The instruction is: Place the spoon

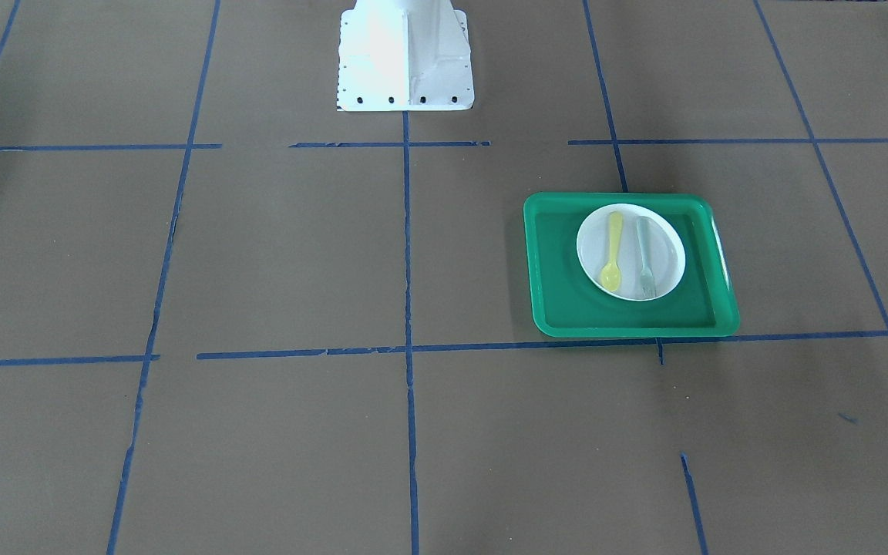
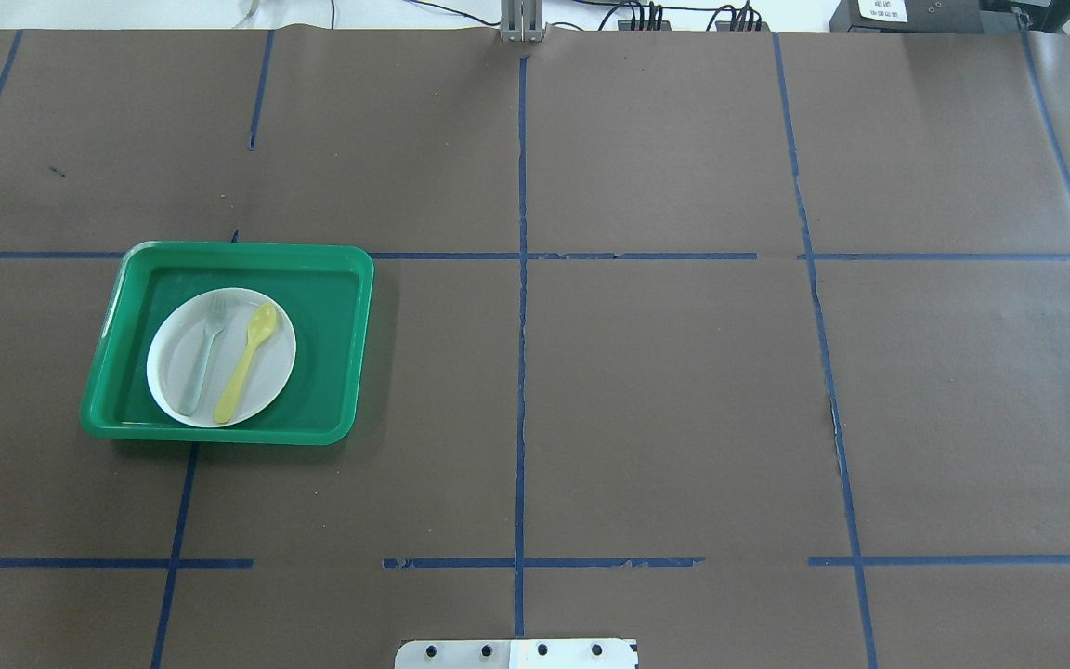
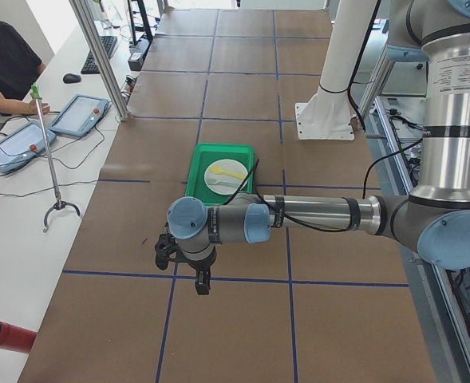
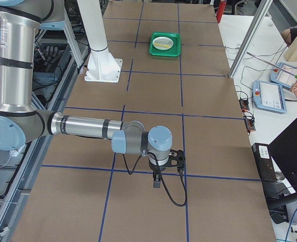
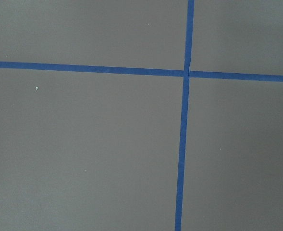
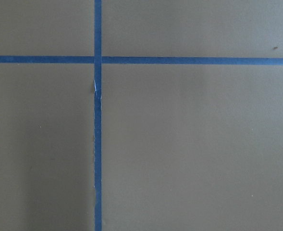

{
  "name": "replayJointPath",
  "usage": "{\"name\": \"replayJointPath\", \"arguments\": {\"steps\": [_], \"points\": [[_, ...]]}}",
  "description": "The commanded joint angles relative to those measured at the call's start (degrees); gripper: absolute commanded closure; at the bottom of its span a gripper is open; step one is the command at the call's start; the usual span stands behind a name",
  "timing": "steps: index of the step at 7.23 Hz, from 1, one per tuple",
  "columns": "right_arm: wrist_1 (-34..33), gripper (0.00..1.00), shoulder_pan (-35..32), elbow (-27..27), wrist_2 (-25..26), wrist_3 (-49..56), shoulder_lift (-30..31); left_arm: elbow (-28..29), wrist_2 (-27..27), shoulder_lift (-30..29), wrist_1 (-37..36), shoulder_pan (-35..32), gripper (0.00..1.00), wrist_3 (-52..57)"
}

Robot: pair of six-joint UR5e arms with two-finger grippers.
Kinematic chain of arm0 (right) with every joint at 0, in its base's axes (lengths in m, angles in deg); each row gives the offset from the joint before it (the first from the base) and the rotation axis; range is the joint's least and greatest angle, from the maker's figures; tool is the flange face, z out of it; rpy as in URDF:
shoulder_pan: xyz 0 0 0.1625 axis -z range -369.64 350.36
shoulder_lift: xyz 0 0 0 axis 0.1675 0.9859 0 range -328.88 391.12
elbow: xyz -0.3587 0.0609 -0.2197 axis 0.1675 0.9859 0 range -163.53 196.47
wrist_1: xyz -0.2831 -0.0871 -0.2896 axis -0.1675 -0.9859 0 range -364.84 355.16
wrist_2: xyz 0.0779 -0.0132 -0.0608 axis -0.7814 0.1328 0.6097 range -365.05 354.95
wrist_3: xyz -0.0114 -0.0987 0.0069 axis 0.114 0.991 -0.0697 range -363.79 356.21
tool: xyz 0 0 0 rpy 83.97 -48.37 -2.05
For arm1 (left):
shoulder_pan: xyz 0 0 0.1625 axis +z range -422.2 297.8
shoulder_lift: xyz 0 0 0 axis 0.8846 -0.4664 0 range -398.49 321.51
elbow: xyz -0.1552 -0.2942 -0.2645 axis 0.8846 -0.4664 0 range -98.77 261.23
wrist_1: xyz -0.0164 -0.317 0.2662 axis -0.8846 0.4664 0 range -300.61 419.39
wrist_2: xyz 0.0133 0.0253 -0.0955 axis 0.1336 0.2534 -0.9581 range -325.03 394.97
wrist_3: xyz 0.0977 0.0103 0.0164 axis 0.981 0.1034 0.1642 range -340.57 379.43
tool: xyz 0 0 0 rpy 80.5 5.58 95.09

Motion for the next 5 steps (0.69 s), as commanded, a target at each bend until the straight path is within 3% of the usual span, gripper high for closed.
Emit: {"name": "replayJointPath", "arguments": {"steps": [1,4,5], "points": [[0.0,0.00,0.0,0.0,0.0,0.0,0.0,-0.5,0.0,0.1,1.5,0.0,0.00,0.3],[0.0,0.00,0.0,0.0,0.0,0.0,0.0,-1.5,1.6,-2.1,1.8,0.9,0.00,-0.4],[0.0,0.00,0.0,0.0,0.0,0.0,0.0,-4.5,3.4,-2.4,1.7,2.6,0.00,-1.2]]}}
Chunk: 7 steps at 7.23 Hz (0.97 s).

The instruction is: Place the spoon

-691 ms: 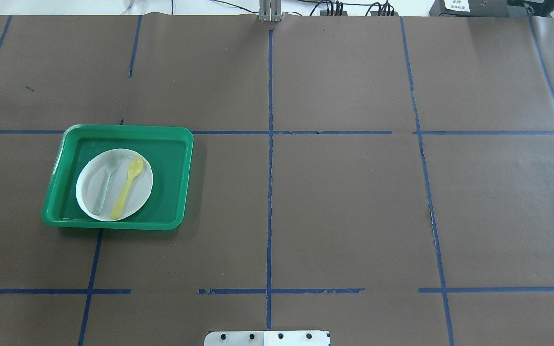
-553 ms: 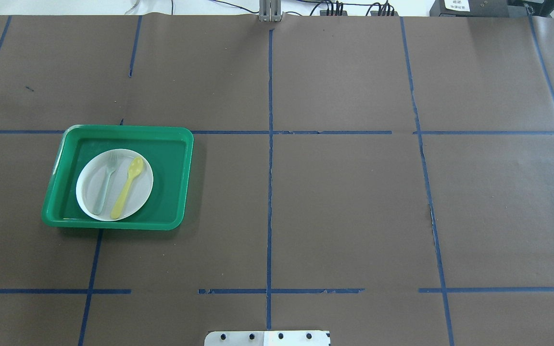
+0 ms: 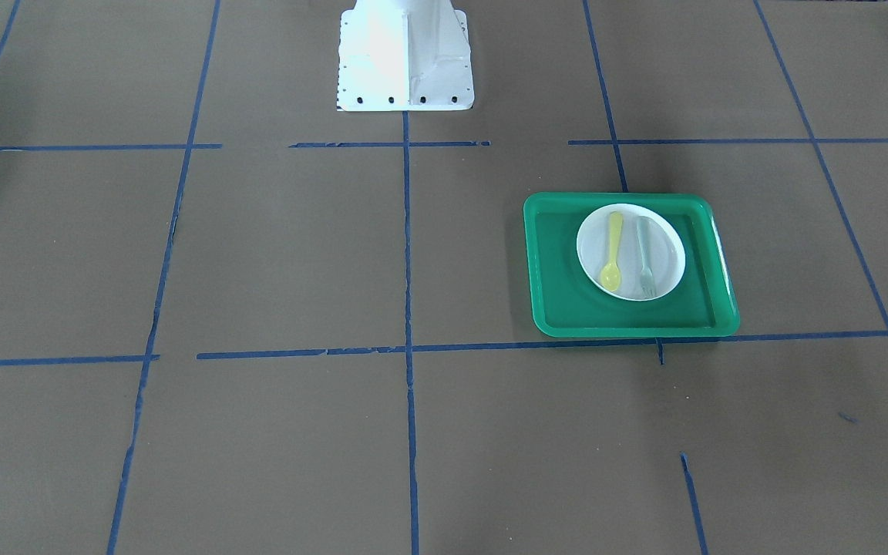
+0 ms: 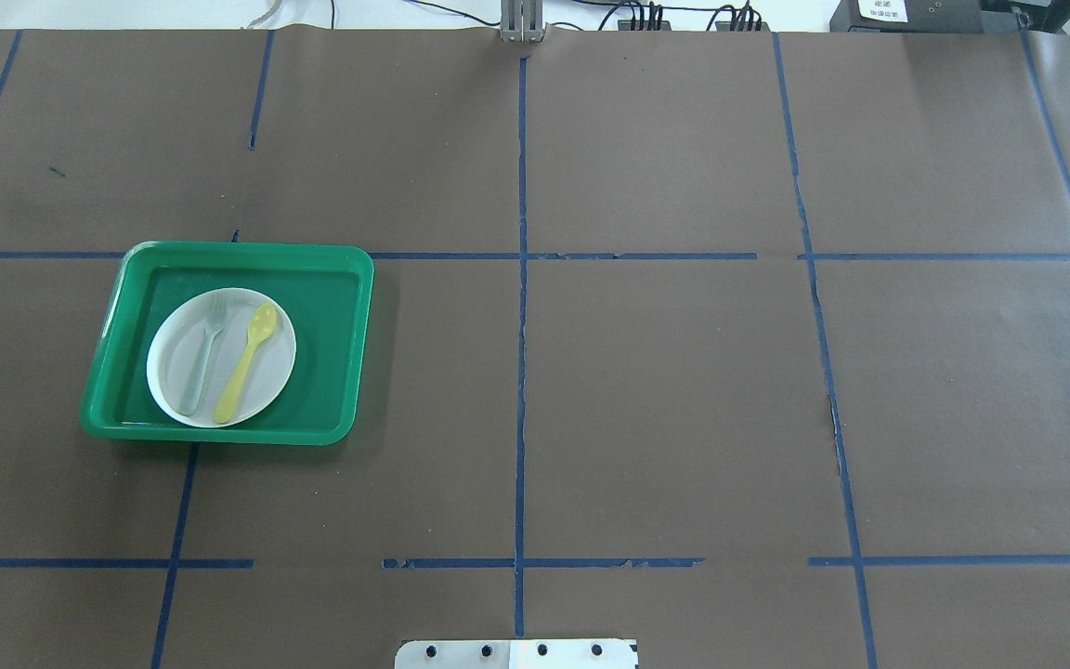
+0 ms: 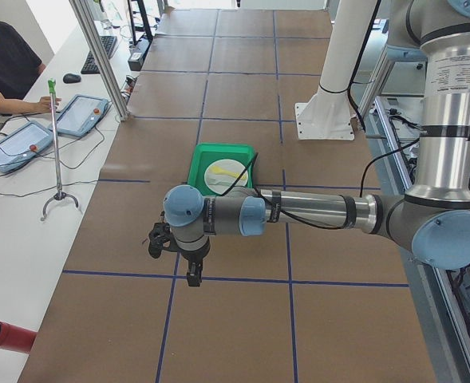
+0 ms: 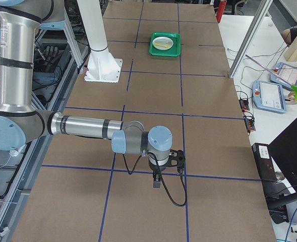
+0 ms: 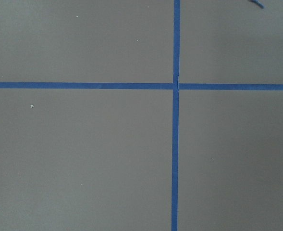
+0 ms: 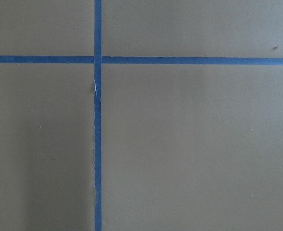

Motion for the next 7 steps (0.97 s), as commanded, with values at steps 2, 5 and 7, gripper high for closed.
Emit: {"name": "replayJointPath", "arguments": {"steps": [2,5,7], "points": [[0.0,0.00,0.0,0.0,0.0,0.0,0.0,-14.0,2.4,-0.1,-0.1,5.0,0.00,-13.5],[0.0,0.00,0.0,0.0,0.0,0.1,0.0,-23.7,2.3,-0.6,3.5,19.1,0.00,-37.4],[0.0,0.00,0.0,0.0,0.0,0.0,0.0,-23.4,9.8,-1.7,13.6,31.4,0.00,-55.4]]}}
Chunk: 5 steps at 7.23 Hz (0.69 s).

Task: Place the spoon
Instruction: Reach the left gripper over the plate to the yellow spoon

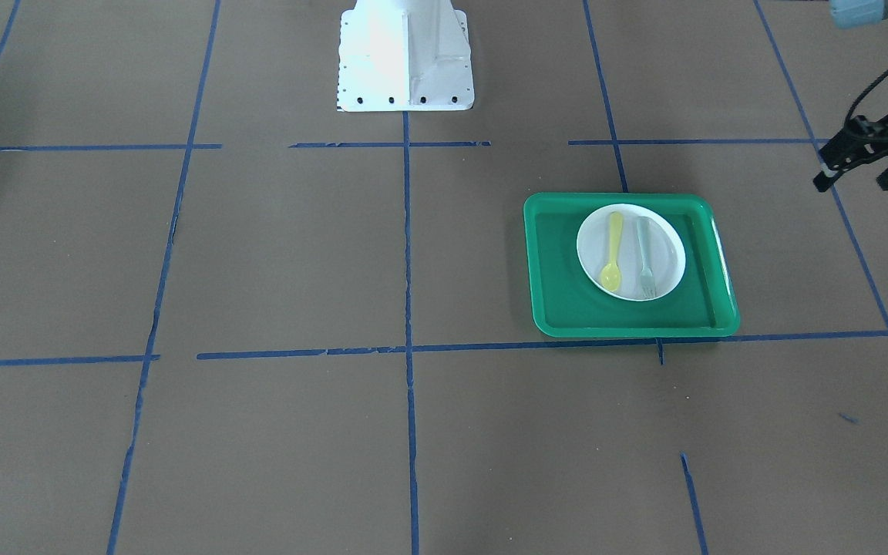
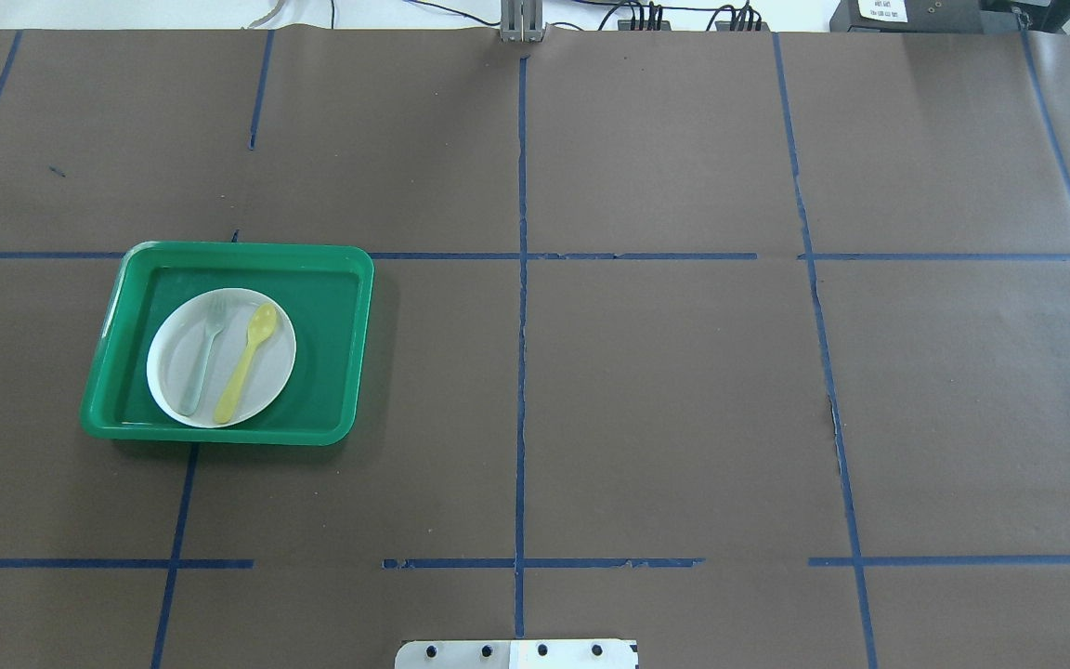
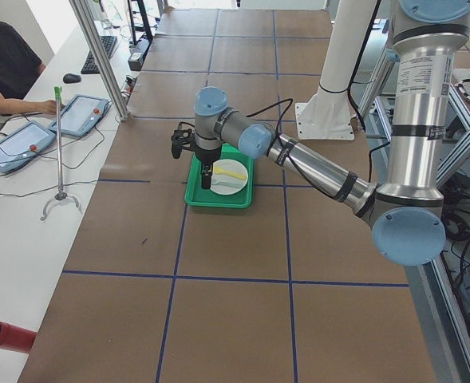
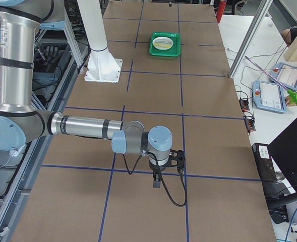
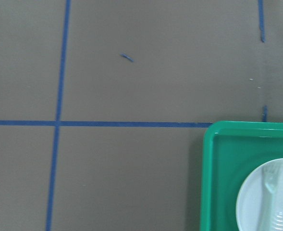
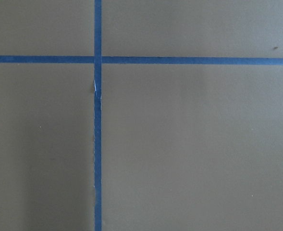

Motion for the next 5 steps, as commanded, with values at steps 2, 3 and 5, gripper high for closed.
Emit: {"name": "replayJointPath", "arguments": {"steps": [2,3,5], "points": [[0.0,0.00,0.0,0.0,0.0,0.0,0.0,7.7,13.5,-6.4,8.6,16.8,0.00,-18.6],[0.0,0.00,0.0,0.0,0.0,0.1,0.0,10.7,13.8,-8.2,9.2,19.6,0.00,-20.0],[0.0,0.00,0.0,0.0,0.0,0.0,0.0,15.6,14.0,-8.6,18.6,24.4,0.00,-24.6]]}}
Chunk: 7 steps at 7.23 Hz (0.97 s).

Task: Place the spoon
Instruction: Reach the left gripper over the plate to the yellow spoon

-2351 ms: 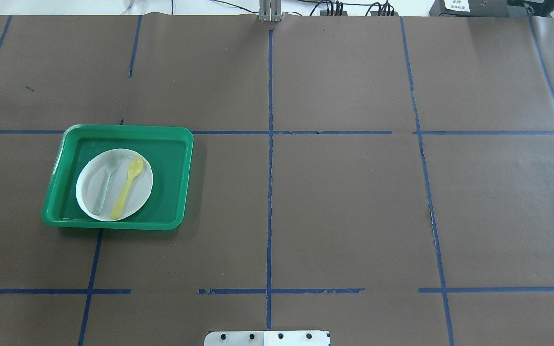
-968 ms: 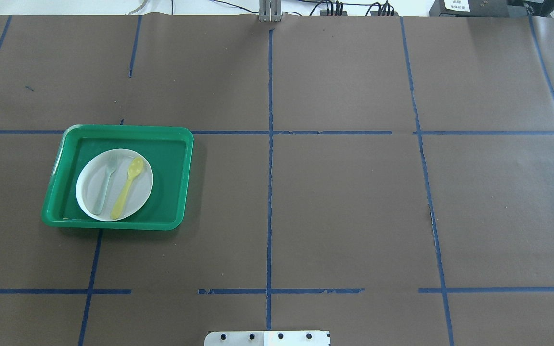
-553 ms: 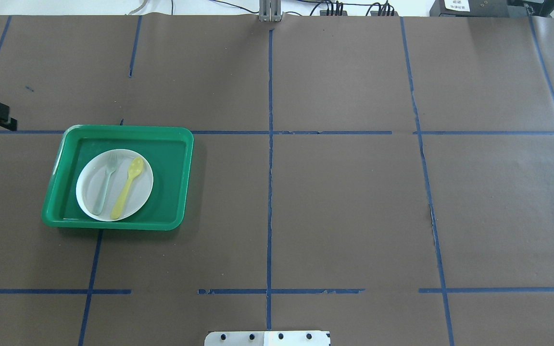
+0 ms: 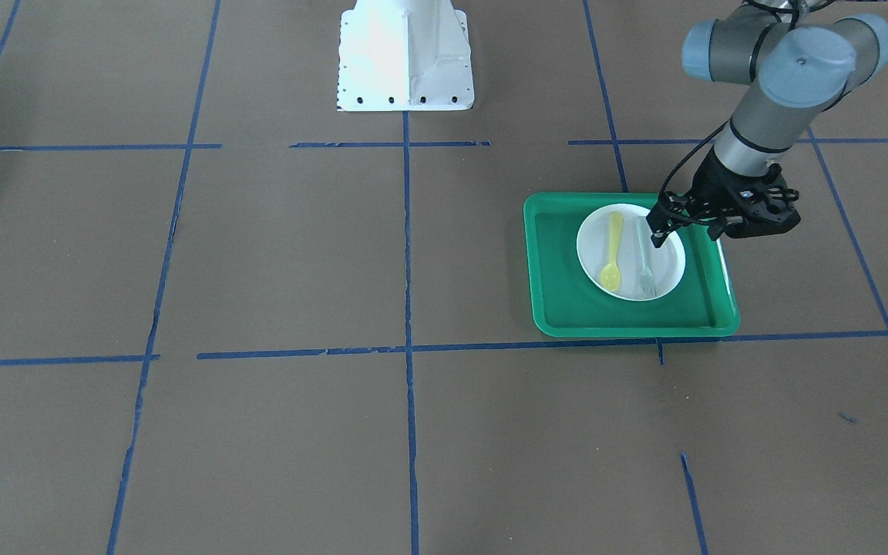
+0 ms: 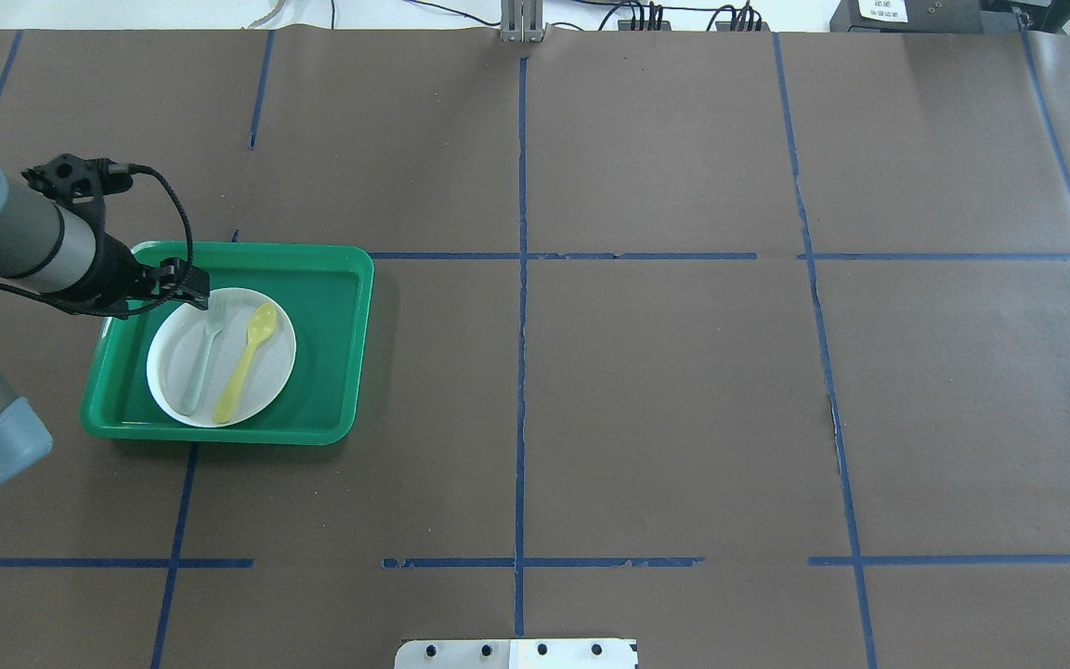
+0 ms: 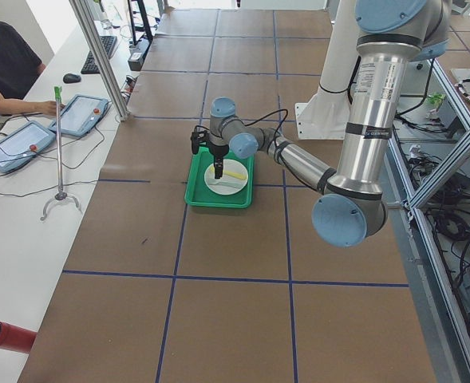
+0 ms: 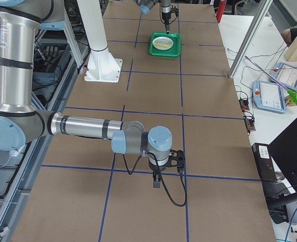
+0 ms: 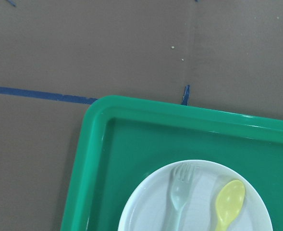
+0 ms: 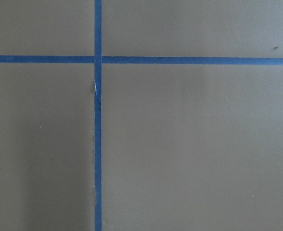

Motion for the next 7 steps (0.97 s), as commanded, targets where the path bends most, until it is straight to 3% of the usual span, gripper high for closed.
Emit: {"name": "replayJointPath", "arguments": {"steps": [1,3,7], "points": [[0.0,0.00,0.0,0.0,0.0,0.0,0.0,3.8,0.7,-0.5,7.2,4.3,0.00,-4.2],[0.0,0.00,0.0,0.0,0.0,0.0,0.0,4.8,2.3,-1.2,7.3,6.7,0.10,-4.4],[0.0,0.00,0.0,0.0,0.0,0.0,0.0,7.3,2.3,-2.6,7.4,7.5,0.19,-3.9]]}}
